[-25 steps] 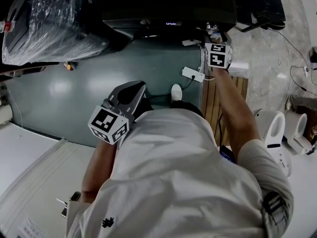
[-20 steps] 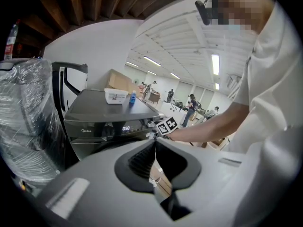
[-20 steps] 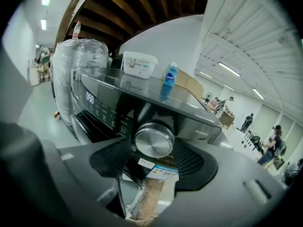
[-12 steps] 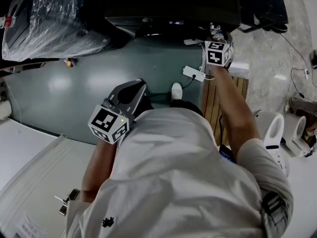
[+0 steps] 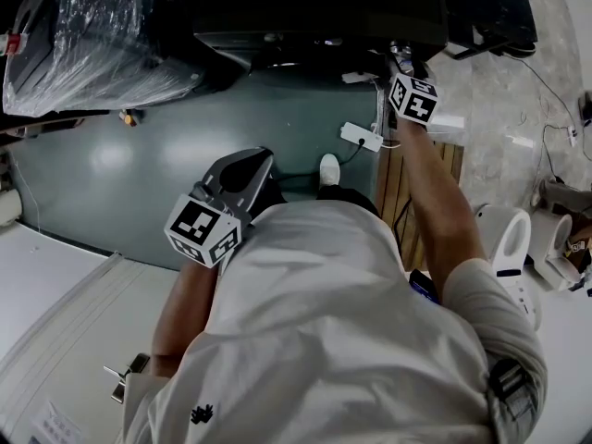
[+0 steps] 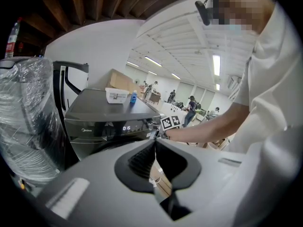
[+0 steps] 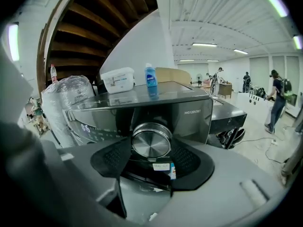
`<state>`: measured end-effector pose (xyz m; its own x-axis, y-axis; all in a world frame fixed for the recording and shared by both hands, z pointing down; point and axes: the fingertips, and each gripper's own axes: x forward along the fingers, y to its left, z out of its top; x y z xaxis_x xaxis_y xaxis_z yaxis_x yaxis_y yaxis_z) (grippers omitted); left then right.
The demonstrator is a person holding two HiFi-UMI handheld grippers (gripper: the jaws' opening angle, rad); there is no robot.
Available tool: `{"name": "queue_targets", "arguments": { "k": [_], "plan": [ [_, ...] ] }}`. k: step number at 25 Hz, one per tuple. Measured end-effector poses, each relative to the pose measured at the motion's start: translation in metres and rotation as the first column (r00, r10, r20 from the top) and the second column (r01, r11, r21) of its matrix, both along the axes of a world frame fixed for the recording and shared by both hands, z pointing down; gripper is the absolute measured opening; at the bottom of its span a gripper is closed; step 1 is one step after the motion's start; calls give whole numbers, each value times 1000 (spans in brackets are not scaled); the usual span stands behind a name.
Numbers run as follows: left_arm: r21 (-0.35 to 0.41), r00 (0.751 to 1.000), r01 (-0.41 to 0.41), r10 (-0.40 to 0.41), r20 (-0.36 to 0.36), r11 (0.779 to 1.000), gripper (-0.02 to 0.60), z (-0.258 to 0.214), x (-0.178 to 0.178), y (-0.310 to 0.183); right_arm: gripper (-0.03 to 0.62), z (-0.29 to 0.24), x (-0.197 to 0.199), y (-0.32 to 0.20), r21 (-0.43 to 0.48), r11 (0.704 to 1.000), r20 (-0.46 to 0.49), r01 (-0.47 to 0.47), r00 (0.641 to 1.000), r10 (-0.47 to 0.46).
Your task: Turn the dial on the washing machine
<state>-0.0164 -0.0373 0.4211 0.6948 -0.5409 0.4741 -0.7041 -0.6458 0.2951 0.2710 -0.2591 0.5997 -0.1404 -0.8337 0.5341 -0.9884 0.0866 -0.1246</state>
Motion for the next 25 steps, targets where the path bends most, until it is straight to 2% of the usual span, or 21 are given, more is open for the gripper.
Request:
{"name": "queue_targets", "arguments": {
  "k": [3,6,12,15,19,22,25],
  "plan": [
    [0,1000,-6,6,2,1000,57,0,2,0,259,-2,0,0,2,1000,-35,18,999,-18],
    [1,1000,-9,9,3,1000,57,0,2,-1,259,-5,-2,3,10,998,-122,60,991,-58],
    [6,1000,-15,15,1,1000,57,0,5,-2,269,-2,-5,6,0,991,-281,130,951,-125],
    [4,1000,-15,15,1,1000,57,1,6,-1,273,2,-7,5,-9,987,-361,161,920,-153],
    [5,1000,-12,12,3,1000,57,-1,6,1,283,8,-13,4,-42,976,-475,212,855,-206],
    [6,1000,-8,8,6,1000,57,-2,5,2,284,12,-16,2,-61,977,-510,206,835,-208],
    [3,1000,-3,3,11,1000,57,-1,3,1,281,15,-14,-3,-70,982,-493,176,850,-187]
  ]
}}
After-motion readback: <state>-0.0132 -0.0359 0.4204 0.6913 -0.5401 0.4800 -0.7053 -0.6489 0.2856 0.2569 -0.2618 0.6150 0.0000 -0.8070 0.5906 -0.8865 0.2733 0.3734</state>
